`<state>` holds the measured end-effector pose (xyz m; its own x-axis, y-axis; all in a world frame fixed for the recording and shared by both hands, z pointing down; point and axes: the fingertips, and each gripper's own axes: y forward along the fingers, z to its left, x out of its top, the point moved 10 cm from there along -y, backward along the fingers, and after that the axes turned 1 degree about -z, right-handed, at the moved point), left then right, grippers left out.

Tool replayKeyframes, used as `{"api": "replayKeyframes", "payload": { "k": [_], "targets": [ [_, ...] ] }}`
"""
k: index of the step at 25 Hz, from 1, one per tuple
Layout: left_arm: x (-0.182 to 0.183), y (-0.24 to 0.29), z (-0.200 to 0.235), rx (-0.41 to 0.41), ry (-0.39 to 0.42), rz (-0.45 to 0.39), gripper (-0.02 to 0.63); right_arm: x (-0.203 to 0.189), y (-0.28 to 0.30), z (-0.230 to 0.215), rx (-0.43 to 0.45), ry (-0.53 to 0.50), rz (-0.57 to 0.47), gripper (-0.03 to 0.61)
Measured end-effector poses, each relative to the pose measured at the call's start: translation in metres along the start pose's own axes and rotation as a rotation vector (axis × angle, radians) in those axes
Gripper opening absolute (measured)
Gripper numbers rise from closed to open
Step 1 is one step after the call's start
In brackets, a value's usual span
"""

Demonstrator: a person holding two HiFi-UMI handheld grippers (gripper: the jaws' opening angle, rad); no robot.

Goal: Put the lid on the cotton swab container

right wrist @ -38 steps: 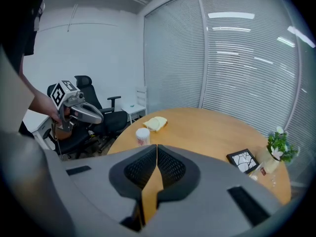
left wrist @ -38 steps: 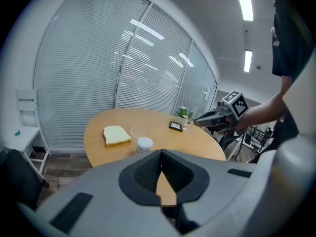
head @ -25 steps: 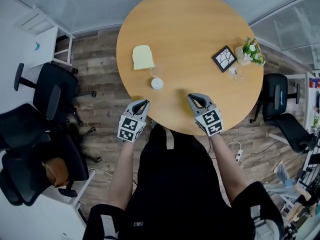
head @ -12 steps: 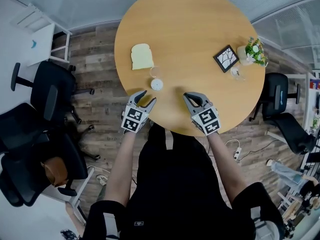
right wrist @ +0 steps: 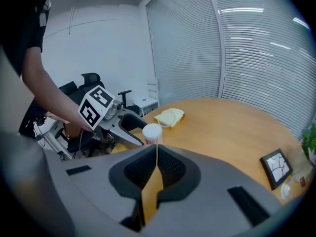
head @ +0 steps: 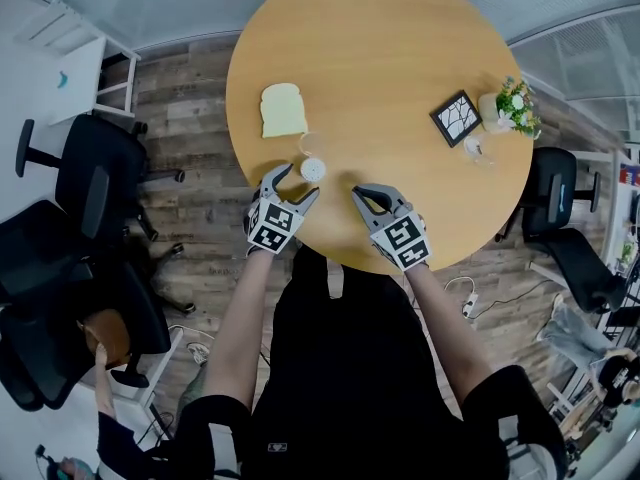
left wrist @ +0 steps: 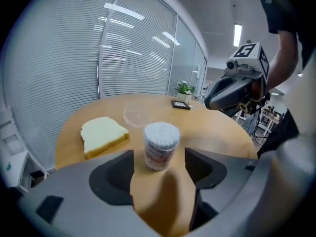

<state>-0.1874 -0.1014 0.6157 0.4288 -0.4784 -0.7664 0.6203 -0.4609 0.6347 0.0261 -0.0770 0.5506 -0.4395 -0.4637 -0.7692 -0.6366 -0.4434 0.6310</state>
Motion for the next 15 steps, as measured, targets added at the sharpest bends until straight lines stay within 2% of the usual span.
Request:
{"api": "replayKeyframes", "payload": {
  "k": [7, 13, 15],
  "targets": [
    [0.011, 0.018, 0.002, -0.034, 0.054, 0.02, 0.319, -0.005, 0.005, -0.007, 0.009, 0.015, 0.022, 0.005],
    [0.013, 0.028, 0.002, -0.042, 0.061, 0.048, 0.316, -0.006, 0.009, -0.009, 0.012, 0.015, 0.024, 0.005],
    [0.01, 0.031, 0.001, -0.042, 0.056, 0.054, 0.283, -0.008, 0.01, -0.01, 0.013, 0.016, 0.026, 0.005]
  ]
}}
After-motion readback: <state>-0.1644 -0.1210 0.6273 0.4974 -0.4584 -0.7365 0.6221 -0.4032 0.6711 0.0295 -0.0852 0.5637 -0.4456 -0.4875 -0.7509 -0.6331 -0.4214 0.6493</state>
